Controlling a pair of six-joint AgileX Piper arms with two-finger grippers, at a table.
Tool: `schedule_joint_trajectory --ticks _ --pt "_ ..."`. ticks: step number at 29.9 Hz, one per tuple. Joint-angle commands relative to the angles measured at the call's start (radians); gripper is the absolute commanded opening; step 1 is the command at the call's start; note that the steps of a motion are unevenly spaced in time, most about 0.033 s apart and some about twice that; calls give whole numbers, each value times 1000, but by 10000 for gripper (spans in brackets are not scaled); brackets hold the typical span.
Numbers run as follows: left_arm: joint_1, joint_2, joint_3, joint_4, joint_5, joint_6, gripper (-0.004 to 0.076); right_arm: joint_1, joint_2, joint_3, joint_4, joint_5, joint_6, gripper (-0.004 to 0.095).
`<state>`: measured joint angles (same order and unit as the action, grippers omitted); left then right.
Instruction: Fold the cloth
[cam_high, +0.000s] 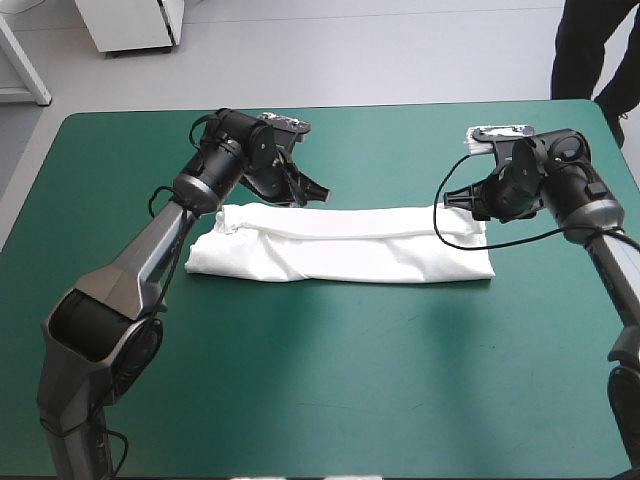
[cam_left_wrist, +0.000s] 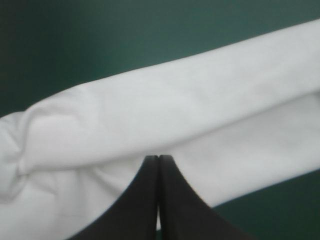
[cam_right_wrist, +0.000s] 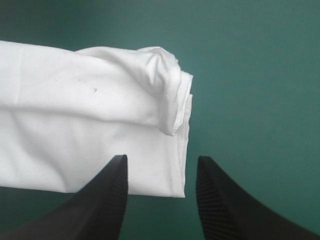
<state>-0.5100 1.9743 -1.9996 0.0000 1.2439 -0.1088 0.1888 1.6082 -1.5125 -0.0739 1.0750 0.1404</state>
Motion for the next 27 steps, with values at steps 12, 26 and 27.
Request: schedule_joint_trajectory --ticks 12,26,27 --pt "-133 99 -29 -25 -18 -76 -22 -5 -63 -34 -29 -2 10 415" --pt "-146 202 -29 -50 -90 -67 -22 -141 -67 -34 190 -13 -73 415" --pt "-146 202 -29 -62 -90 -60 -22 -163 -67 -34 230 -11 -97 415"
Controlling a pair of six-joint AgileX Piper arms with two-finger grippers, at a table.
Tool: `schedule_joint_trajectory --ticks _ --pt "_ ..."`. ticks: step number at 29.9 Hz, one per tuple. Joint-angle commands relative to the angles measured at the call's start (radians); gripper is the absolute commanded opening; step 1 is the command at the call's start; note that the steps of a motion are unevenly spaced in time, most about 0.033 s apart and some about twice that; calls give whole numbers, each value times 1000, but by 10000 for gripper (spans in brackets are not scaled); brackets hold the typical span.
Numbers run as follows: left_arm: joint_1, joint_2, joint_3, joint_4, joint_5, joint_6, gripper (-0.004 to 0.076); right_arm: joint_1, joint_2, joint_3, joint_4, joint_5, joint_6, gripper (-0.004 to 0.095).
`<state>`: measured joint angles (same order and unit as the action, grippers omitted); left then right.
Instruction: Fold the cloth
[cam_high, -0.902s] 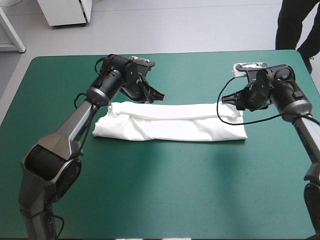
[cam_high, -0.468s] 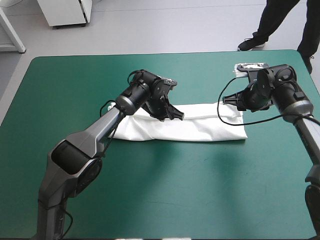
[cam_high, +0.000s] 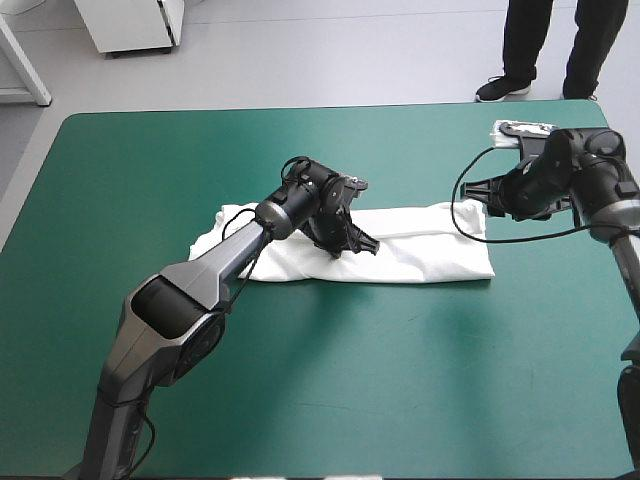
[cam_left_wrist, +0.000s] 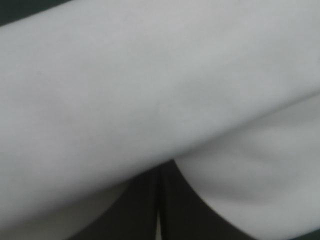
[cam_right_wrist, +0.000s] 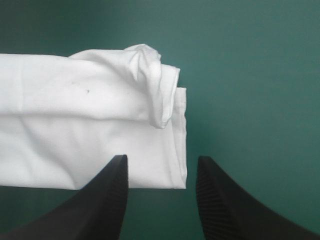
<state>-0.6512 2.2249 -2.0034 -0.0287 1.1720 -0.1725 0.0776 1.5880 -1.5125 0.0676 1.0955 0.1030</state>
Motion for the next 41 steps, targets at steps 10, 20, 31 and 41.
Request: schedule_joint_trajectory --ticks 10,20,31,41 --pt "-5 -48 -25 -42 -18 2 -22 -230 -39 217 333 -34 -250 531" --pt "-5 -48 -25 -67 -18 26 -22 -230 73 286 471 -131 -367 549" --pt "-5 -48 -25 -67 -32 23 -22 -227 170 284 500 -182 -414 539" --pt "-5 -48 -25 -67 -36 27 -22 -110 221 284 463 -223 -356 353"
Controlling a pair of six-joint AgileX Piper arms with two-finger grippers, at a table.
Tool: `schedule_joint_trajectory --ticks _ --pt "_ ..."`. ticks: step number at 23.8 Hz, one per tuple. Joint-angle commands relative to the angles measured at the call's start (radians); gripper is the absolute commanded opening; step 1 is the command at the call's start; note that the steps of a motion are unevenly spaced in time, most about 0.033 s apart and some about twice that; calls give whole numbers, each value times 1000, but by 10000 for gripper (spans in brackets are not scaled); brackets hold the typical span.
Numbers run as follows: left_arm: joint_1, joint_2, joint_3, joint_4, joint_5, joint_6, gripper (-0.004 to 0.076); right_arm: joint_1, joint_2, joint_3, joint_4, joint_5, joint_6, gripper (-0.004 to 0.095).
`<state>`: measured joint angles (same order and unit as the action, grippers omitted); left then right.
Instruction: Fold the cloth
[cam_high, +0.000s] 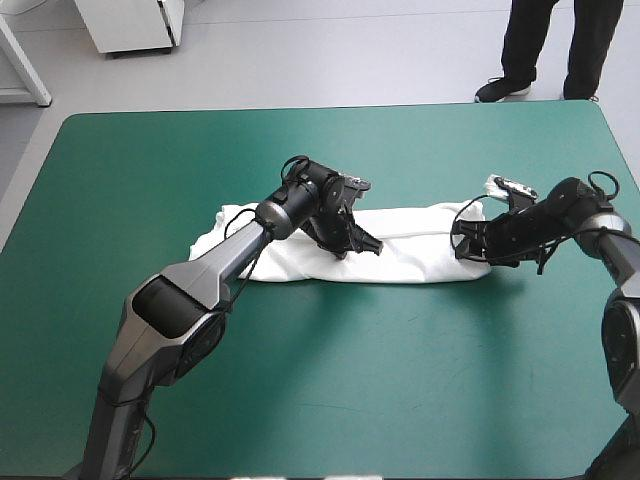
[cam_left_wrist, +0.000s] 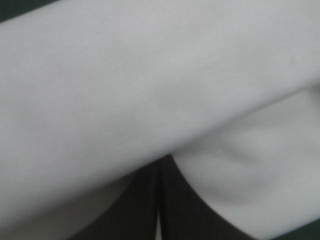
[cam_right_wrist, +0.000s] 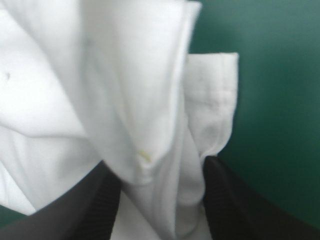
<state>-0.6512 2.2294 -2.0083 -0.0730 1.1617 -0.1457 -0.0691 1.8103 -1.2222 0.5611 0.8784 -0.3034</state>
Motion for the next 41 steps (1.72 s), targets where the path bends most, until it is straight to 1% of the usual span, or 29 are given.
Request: schedule_joint_trajectory --ticks 1,3,4,9,11,12,16,19,21,22,24,28,35,38,41 --pt "-5 -53 -20 -23 -25 0 -22 47 0 -7 -52 -10 68 276" --pt "-5 -53 -20 -23 -25 0 -22 61 0 -7 -109 -12 86 32" --pt "-5 -53 -20 -23 -25 0 -22 65 -4 -7 -129 -12 94 -13" --pt "-5 -53 -20 -23 -25 2 -22 65 -69 -38 -156 -3 116 -7" --pt "-5 -53 -20 -23 -25 2 -22 67 -116 -86 -144 29 105 -8" --pt "-5 -53 -20 -23 -25 2 -22 67 -151 -121 -109 53 82 -9" --pt "-5 -53 -20 -23 -25 2 -22 70 -217 -157 -18 65 51 -9" --pt "-5 -53 -20 -21 -27 2 -22 137 -272 -168 25 119 30 -7" --pt "-5 -53 -20 -19 -27 2 -22 202 -300 -168 30 92 32 -8" --pt "-5 -53 -20 -19 -25 2 -22 235 -316 -168 30 54 44 -8" --pt "-5 -53 -20 -19 -20 2 -22 269 -336 -172 30 18 62 -7" --pt "-3 -53 -20 -19 -20 2 -22 277 -338 -207 26 25 84 -7" --pt "-3 -53 -20 -19 -20 2 -22 277 -338 -333 20 15 86 -7" --pt "-3 -53 -20 -12 -17 2 -22 277 -338 -344 20 34 86 -7" --pt "-3 -63 -40 55 32 -8 -22 277 -332 -344 19 36 86 -9"
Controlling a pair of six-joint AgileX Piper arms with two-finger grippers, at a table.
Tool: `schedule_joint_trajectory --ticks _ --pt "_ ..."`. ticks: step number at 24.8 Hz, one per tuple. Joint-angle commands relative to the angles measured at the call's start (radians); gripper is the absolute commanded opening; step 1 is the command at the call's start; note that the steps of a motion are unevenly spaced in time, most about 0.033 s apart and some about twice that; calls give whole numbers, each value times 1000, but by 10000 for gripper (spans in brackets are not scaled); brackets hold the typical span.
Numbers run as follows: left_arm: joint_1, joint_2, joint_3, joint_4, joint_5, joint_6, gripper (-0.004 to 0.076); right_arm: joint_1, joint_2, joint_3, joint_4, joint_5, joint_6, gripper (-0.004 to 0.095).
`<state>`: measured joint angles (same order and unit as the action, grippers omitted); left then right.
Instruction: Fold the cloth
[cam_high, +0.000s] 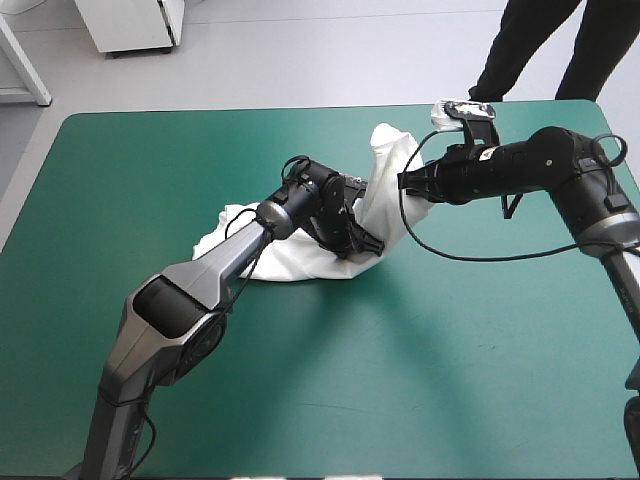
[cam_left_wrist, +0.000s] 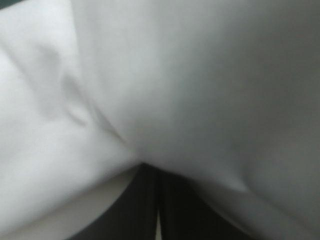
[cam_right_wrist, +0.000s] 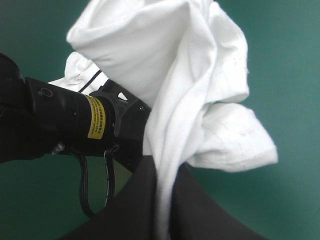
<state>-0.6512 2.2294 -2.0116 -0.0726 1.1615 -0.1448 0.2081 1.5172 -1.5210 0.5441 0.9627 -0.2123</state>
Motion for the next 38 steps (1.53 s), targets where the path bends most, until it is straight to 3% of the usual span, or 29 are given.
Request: schedule_joint_trajectory --ticks 1,7,15,20,30,38 --pt "-3 -93 -40 132 69 -9 -22 0 -34 -46 36 -48 -5 -9" --pt "37 -364 98 240 109 -38 -22 0 -20 -46 36 -46 -9 -9" --pt "45 -823 578 225 113 -122 -22 9 -15 -46 144 -72 -81 -8" --pt "45 -1153 763 185 112 -161 -22 164 86 -140 140 -139 -82 -9" --pt "45 -1257 771 164 124 -186 -22 355 385 -440 124 -129 -17 -7" --pt "45 -1257 771 139 124 -186 -22 450 531 -515 116 -125 9 -7"
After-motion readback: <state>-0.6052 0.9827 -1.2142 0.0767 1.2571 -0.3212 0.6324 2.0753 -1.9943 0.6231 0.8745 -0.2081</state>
